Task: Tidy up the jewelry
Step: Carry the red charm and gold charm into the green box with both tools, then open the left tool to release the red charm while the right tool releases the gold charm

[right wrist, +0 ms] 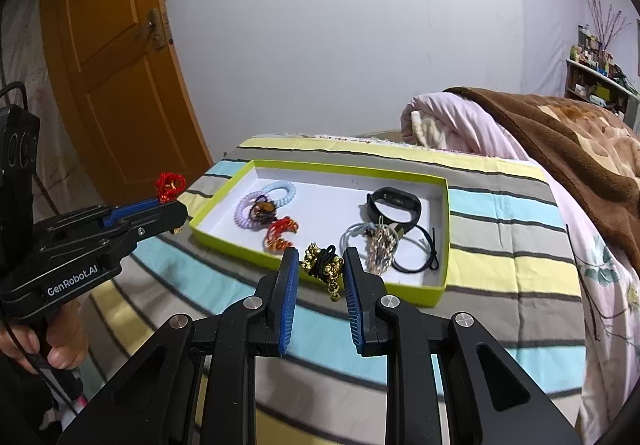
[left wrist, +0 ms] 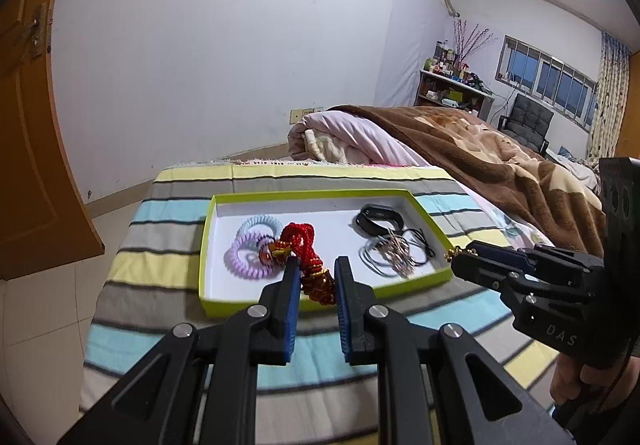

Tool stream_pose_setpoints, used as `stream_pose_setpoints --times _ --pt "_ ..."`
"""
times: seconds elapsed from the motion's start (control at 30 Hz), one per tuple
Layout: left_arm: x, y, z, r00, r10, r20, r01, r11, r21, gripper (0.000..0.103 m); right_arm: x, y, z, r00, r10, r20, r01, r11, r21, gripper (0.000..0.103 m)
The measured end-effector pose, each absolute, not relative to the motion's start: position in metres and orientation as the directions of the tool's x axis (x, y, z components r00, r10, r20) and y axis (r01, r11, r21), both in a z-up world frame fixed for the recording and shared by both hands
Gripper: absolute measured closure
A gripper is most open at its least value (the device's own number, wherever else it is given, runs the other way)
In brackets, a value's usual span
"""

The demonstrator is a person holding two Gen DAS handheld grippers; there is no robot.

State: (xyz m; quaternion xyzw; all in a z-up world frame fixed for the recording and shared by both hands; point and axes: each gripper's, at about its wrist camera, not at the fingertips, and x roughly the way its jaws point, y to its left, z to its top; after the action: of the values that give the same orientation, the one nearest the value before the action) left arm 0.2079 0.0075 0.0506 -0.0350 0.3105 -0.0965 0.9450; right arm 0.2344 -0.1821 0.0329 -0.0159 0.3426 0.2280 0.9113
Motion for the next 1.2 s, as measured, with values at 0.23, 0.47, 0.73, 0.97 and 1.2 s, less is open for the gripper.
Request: stream_pose_setpoints --times 0.23,0.47,0.73,0.97,1.2 --pt "0.249 0.006 0.041 0.784 -0.198 -0.589 0.163 0.980 -0.113 0.085 0.267 -0.177 0.021 0.648 0.397 -0.650 -0.421 0.898 0.129 0.080" --pt "0.288 0.003 0.029 0.773 -0.209 -0.599 0.179 0.978 -0.110 0.085 0.301 -0.169 0.002 0.622 0.388 -0.680 -0.418 0.899 0.132 0.080" --pt "0.320 0.001 0.004 0.732 -0.223 -0.644 0.191 0.974 -0.120 0.085 0.325 -0.162 -0.023 0.585 0.372 -0.721 -0.408 0.903 0.134 0.080" --pt "0.333 -0.005 -0.012 0.697 -0.237 -0.677 0.211 0.970 -0.121 0.084 0.334 -0.160 -0.033 0.566 0.355 -0.745 -0.396 0.909 0.132 0.080" --pt "0.339 -0.001 -0.024 0.673 -0.230 -0.703 0.199 0.972 -0.128 0.084 0.337 -0.160 -0.036 0.559 0.349 -0.752 -0.391 0.911 0.132 0.079"
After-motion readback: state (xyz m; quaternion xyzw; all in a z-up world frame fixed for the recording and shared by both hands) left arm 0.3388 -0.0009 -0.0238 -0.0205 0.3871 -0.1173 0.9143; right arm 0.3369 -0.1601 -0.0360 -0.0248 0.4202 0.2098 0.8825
